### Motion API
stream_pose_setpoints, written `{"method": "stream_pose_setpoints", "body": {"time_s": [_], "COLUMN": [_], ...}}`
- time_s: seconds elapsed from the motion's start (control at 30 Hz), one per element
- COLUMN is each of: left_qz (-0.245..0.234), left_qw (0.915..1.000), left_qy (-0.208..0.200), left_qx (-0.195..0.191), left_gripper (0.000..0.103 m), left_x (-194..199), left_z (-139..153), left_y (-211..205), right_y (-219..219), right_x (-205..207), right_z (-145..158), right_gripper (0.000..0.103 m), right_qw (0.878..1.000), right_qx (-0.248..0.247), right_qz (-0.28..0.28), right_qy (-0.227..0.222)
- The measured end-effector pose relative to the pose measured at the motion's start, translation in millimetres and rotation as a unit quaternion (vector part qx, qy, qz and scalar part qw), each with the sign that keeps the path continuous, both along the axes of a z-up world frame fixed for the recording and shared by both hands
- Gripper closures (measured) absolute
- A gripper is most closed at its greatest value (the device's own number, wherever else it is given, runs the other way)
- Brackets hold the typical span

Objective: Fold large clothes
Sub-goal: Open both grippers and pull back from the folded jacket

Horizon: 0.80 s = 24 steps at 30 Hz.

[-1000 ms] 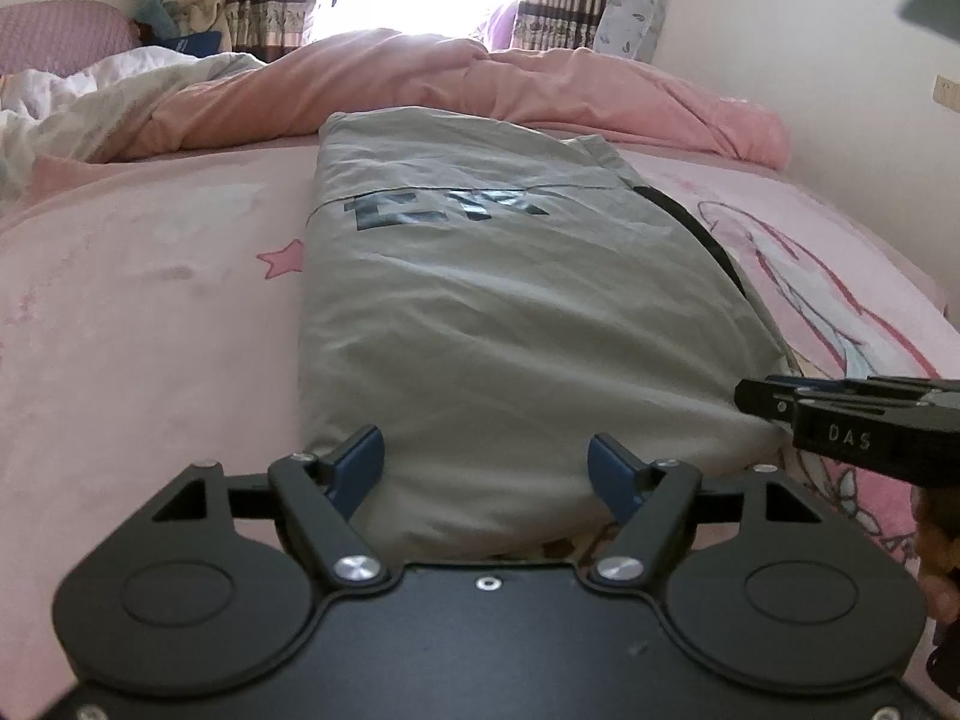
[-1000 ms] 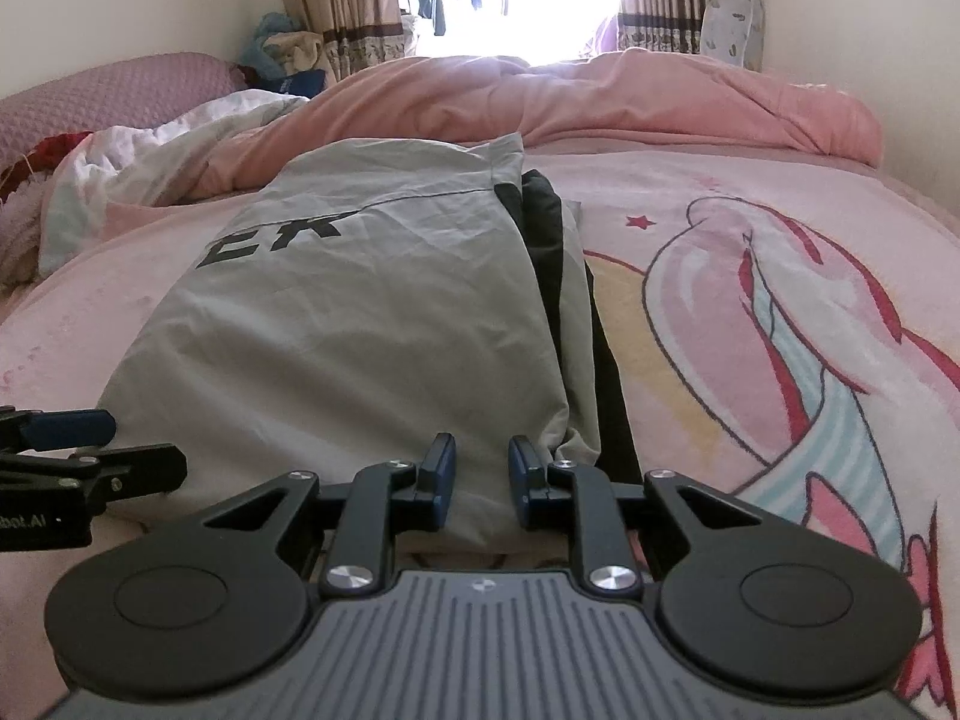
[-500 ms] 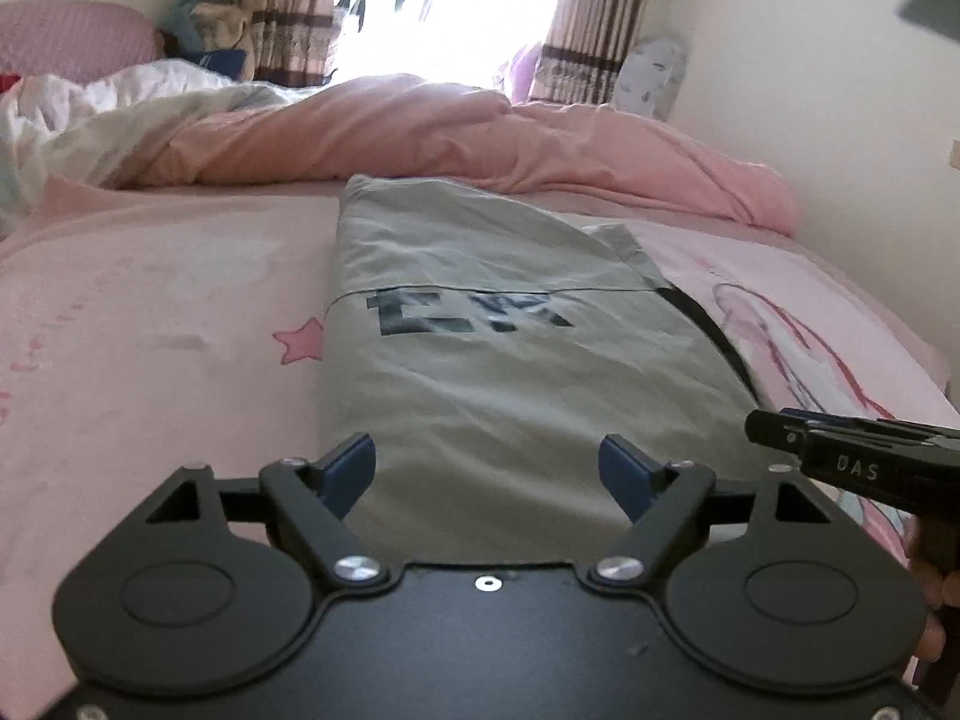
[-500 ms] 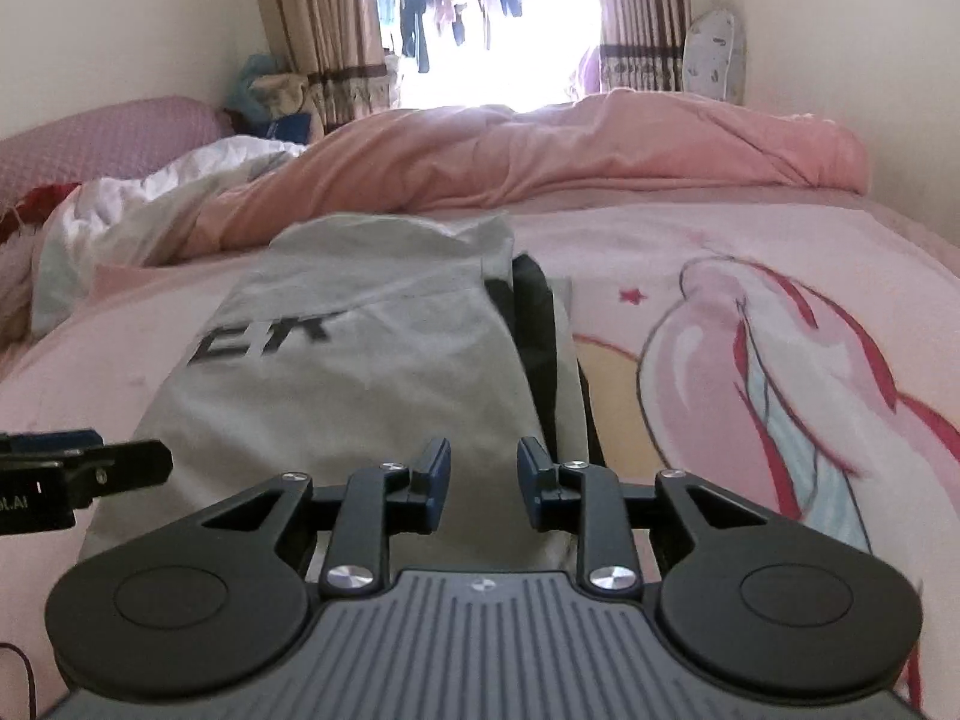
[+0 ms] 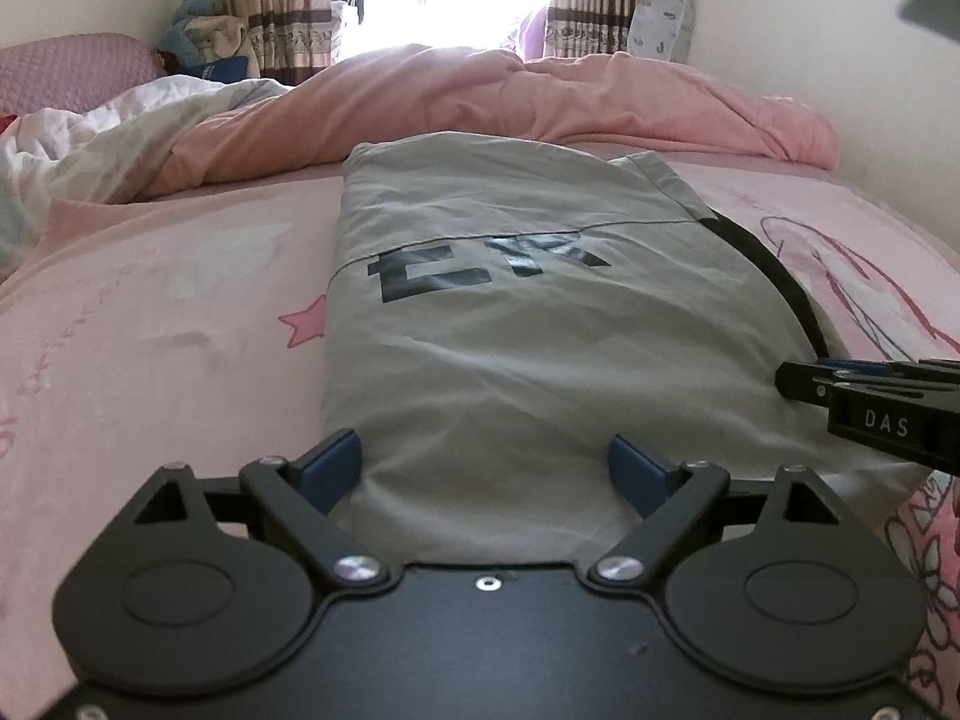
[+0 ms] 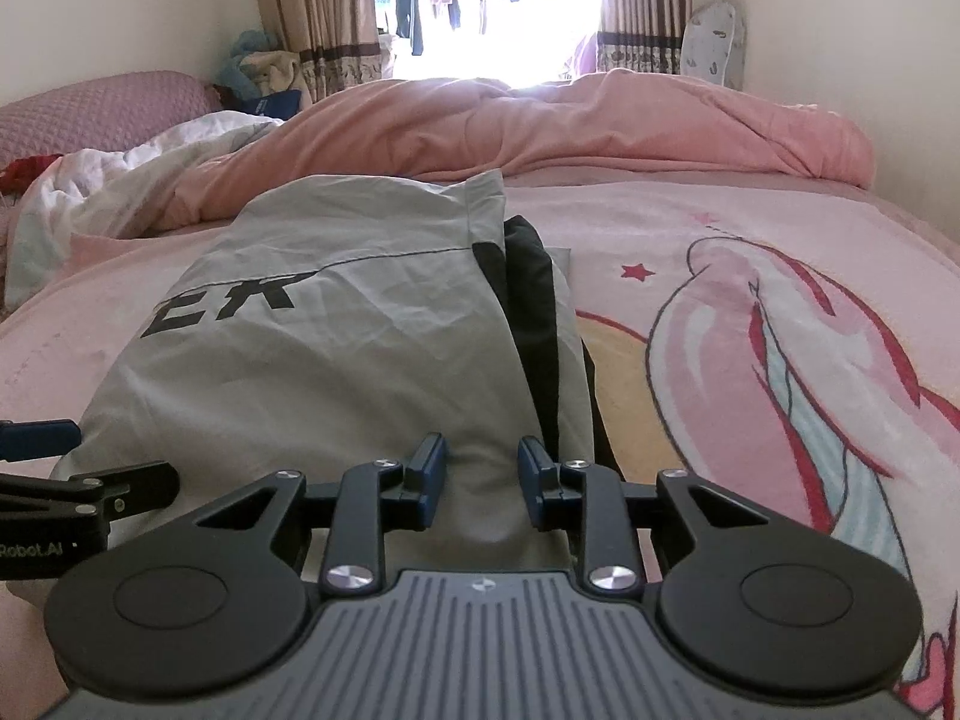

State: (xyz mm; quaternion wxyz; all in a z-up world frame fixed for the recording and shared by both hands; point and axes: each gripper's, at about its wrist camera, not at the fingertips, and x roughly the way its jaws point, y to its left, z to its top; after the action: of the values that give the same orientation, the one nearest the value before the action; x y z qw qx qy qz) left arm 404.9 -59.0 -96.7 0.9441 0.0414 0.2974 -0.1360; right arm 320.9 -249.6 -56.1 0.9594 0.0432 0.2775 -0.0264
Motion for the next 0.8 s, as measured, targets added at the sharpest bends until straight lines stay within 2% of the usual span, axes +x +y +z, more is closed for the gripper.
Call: {"method": "stream_pose_setpoints", "body": {"time_s": [0.1,0.2,0.27,0.33,0.47,0.67,0.8], "left_qz": [0.004,0.011,0.011,0.008,0.034,0.048,0.055], "left_qw": [1.0000,0.9998,0.9993,0.9993,0.9992,0.9983,0.9979], "left_qy": [0.007,0.015,0.024,0.023,0.018,0.011,0.007], "left_qx": [-0.001,-0.011,-0.025,-0.028,-0.006,-0.031,-0.033], "left_gripper": [0.013,0.009,0.000,0.000,0.000,0.000,0.000], "left_x": [-2,-12,-22,-39,-79,-144,-180], "left_z": [4,12,19,28,47,77,84], "left_y": [1,4,10,14,19,36,44], "right_y": [0,-2,-2,2,13,25,28], "right_x": [-4,-17,-29,-45,-84,-141,-180], "right_z": [2,9,14,21,42,71,81], "right_gripper": [0.066,0.045,0.033,0.023,0.021,0.016,0.016], "right_qw": [1.000,1.000,1.000,1.000,1.000,0.999,0.999], "right_qx": [0.004,0.012,0.017,0.009,-0.017,-0.028,-0.016], "right_qz": [0.000,-0.005,-0.007,-0.009,-0.014,-0.017,-0.024], "right_qy": [0.005,0.007,0.002,-0.001,-0.011,-0.019,-0.027]}}
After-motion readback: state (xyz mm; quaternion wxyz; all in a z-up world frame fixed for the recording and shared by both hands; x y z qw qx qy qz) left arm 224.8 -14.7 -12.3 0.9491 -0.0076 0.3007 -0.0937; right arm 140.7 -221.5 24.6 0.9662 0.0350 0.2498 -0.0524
